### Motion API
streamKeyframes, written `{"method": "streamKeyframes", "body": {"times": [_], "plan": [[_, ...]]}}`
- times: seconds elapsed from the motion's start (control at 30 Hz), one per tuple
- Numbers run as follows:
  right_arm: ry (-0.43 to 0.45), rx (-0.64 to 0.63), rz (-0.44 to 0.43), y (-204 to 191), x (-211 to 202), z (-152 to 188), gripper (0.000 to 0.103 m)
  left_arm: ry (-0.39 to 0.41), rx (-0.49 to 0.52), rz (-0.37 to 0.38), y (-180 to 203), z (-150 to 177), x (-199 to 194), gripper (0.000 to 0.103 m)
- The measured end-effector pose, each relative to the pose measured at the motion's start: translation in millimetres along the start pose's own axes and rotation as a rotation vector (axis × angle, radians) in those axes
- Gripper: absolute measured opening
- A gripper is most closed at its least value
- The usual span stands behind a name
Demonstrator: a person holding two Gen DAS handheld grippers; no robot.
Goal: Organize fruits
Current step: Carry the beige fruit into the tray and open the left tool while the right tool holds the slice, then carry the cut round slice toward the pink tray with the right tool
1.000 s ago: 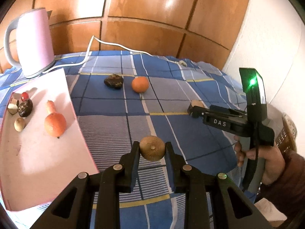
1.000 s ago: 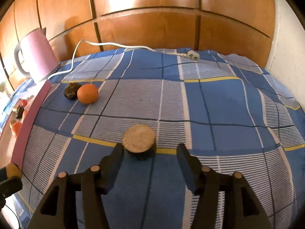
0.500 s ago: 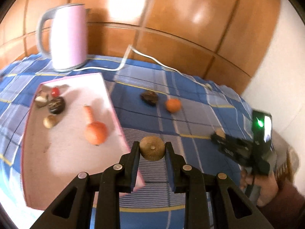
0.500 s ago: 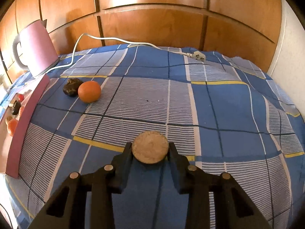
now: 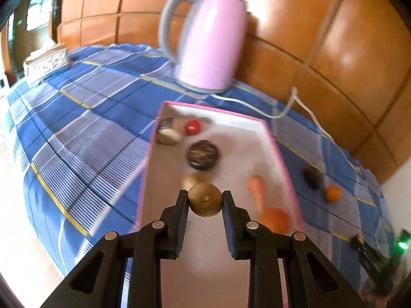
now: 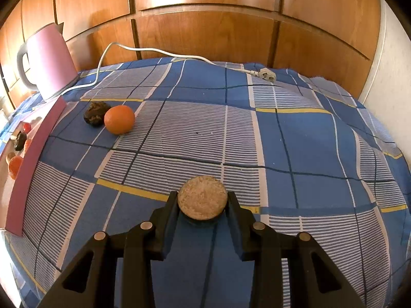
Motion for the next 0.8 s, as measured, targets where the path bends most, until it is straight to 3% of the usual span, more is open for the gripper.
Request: {"method": "streamKeyframes", "body": {"times": [0.07, 0.17, 0.33, 0.8], "plan": [[-0.001, -0.001, 0.003, -0.5, 0.4, -0.3, 0.036, -0.009, -0.016, -0.03, -10.4, -2.8, 7.0, 0.029], [-0.003, -0.006, 0.005, -0.7, 0.5, -0.4, 0.036, 0.015, -0.009, -0.054, -14.5, -4.3, 8.2, 0.055], [-0.004, -0.009, 0.009, -0.6, 0.8, -0.8, 0.036, 0.061, 0.022, -0.092, -11.1, 2.2, -0.1, 0.055], [-0.005, -0.013, 0.019, -1.2, 1.2, -0.2, 0.036, 0.073, 0.053, -0.109, 12.1, 30.3, -21.8, 0.062]]}}
Point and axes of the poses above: each gripper's, at about its wrist camera, not at the fingertips, and x roughly the way its jaws point, y to its right, z to its underside, the point moved 4 cm from there along x, roughly the way its jaws point, and after that the axes turned 1 degree about -y, right-handed, at the moved point
